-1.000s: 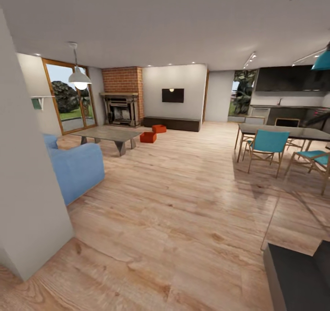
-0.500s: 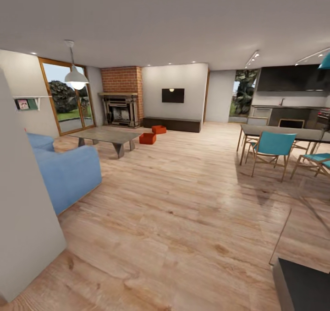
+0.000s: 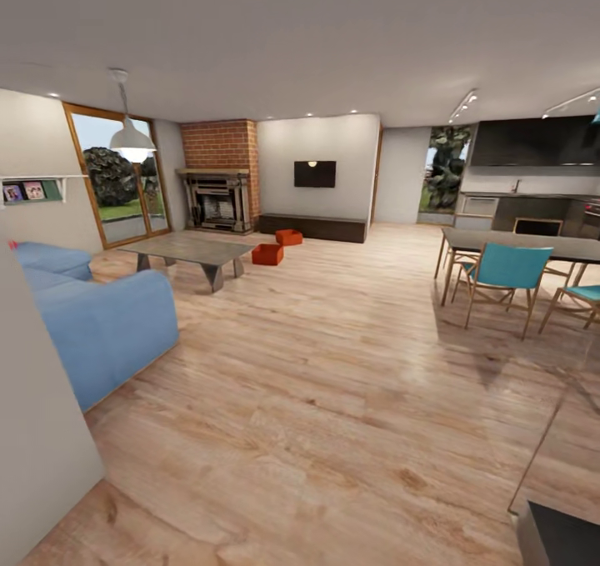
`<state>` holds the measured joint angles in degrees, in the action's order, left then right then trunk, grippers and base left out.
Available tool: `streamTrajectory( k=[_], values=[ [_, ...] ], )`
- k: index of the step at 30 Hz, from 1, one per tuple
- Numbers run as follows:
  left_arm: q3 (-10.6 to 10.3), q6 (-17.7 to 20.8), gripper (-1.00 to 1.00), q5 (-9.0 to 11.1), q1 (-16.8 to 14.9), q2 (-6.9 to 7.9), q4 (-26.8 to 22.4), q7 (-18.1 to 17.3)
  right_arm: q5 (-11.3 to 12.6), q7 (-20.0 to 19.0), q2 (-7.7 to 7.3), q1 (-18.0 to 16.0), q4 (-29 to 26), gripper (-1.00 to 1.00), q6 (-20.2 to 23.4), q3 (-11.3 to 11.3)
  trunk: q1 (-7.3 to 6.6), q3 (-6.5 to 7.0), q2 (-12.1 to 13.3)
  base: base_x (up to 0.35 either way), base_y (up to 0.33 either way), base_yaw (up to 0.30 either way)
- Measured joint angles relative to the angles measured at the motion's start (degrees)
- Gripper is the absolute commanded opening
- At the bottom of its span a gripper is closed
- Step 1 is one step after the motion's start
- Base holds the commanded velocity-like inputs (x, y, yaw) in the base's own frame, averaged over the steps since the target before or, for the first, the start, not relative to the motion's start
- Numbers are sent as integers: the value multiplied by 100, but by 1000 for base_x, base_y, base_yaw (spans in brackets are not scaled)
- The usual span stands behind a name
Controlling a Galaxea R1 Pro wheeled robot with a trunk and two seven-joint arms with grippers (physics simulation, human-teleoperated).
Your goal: Move the two storage containers from the living room to the garage. In the garage, place one container on the floor and stack the other container on top of it (either order is fine).
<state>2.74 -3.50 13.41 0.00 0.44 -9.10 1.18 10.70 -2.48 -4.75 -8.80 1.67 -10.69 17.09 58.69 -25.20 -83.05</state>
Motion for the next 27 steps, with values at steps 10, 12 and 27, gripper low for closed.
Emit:
streamTrajectory(
  k=[10, 12, 27],
  values=[
    [-8, 84, 100, 525, 0, 15, -218, 114, 4, 1, -8, 0, 5, 100, 11, 0, 0, 0, 0, 326, 0, 0],
    [-8, 84, 100, 528, 1, 16, -200, 114, 5, 1, -8, 0, 7, 100, 20, 0, 0, 0, 0, 326, 0, 0],
    [-9, 109, 100, 553, 0, 20, -158, 105, 5, 1, 2, 0, 0, 100, 12, 0, 0, 0, 0, 326, 0, 0]
  ],
)
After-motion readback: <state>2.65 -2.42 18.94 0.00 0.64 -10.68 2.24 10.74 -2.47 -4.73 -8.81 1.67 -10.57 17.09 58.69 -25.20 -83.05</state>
